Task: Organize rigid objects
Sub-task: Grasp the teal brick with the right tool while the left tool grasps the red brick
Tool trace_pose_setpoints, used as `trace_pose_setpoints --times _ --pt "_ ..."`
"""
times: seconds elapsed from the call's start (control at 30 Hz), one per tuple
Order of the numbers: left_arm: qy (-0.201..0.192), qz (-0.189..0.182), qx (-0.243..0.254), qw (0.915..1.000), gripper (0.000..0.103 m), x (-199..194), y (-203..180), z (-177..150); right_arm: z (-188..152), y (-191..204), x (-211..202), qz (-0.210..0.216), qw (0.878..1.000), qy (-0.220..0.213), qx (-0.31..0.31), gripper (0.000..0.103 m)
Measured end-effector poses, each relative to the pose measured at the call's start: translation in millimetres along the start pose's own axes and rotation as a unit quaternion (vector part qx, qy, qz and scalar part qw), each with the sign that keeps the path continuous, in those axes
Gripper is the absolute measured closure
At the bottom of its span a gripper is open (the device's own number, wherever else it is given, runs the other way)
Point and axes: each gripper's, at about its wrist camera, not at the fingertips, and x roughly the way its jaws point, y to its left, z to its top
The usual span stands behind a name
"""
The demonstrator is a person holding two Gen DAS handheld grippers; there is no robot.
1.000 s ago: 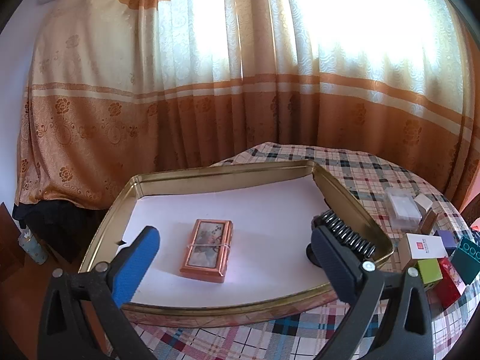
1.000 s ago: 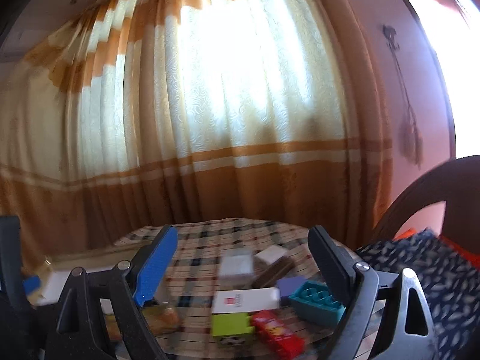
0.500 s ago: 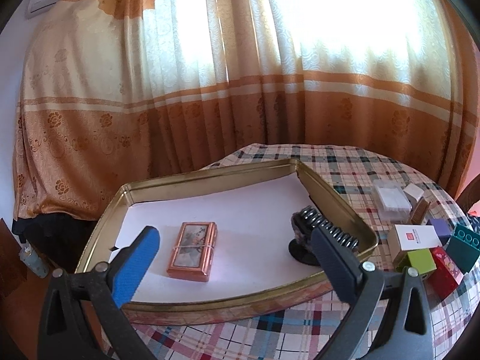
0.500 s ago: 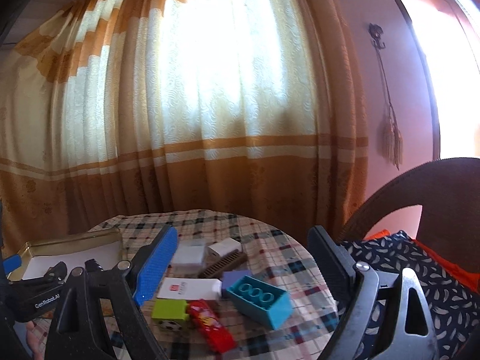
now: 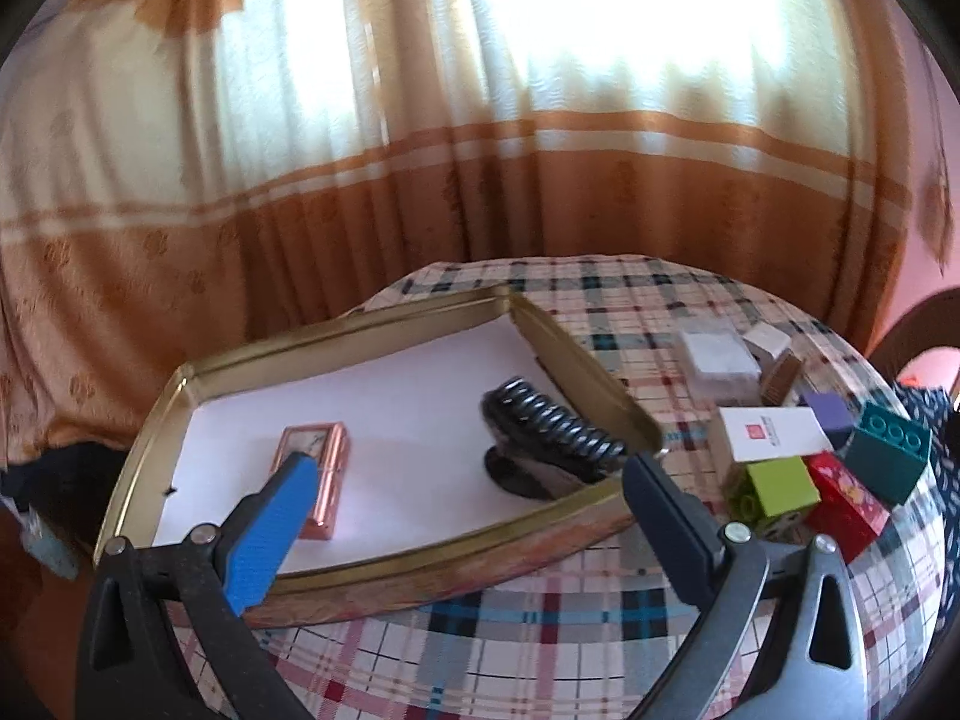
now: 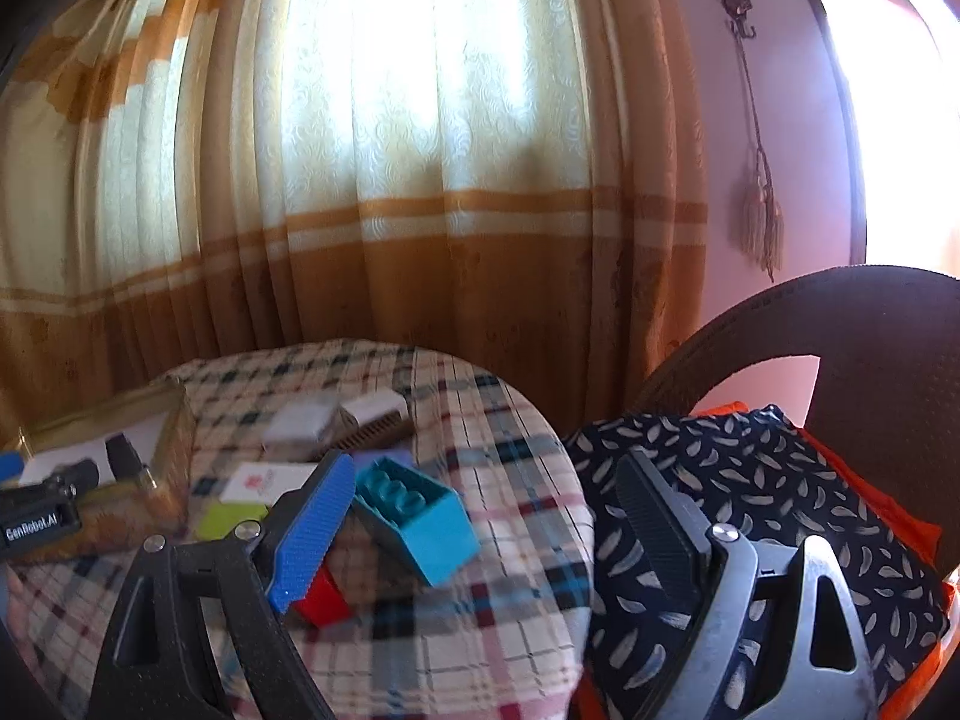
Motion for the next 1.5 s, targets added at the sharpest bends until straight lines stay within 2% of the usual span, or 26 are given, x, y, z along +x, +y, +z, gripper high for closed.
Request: trace_pose_setpoints --times 0.17,0.3,0.43,0.73,0.77,0.8,1.03,1.17,1.3,1.47,1.5 --pt "0.01 -0.031 0.003 0.9995 0.0 1 -11 3 0 -9 13 0.028 0.999 0.031 0.002 0.019" --pt "0.012 -0.048 0.022 0.9985 0.0 -1 -26 2 7 -5 25 0.068 0.996 0.059 -0.025 0.021" --pt "0.011 -0.066 0.056 0.9962 0.0 -5 -44 1 8 6 43 0.082 0.99 0.093 -0.067 0.023" --pt "0.045 -0.112 0.053 0.9913 0.001 -1 -57 0 0 31 69 0.114 0.973 0.145 -0.138 0.057" --pt "0.049 -0.12 0.052 0.9902 0.001 -1 -60 -1 -4 32 71 0.118 0.971 0.153 -0.142 0.067" --pt "0.055 -0.128 0.052 0.9889 0.001 -1 -62 -2 -6 32 71 0.12 0.97 0.156 -0.143 0.069" --pt "0.074 -0.181 0.055 0.9791 0.006 -6 -82 -4 0 9 48 0.127 0.98 0.125 -0.085 0.069" --pt "0.091 -0.222 0.048 0.9696 0.009 -11 -95 -3 8 -7 31 0.112 0.987 0.097 -0.059 0.069" --pt "0.102 -0.245 0.046 0.9631 0.011 -16 -115 0 11 -17 23 0.09 0.991 0.08 -0.054 0.069" --pt "0.137 -0.234 0.044 0.9615 0.027 -8 -142 3 12 -28 16 0.076 0.994 0.07 -0.044 0.069" --pt "0.148 -0.233 0.038 0.9603 0.033 -5 -144 2 12 -30 15 0.076 0.994 0.069 -0.042 0.069"
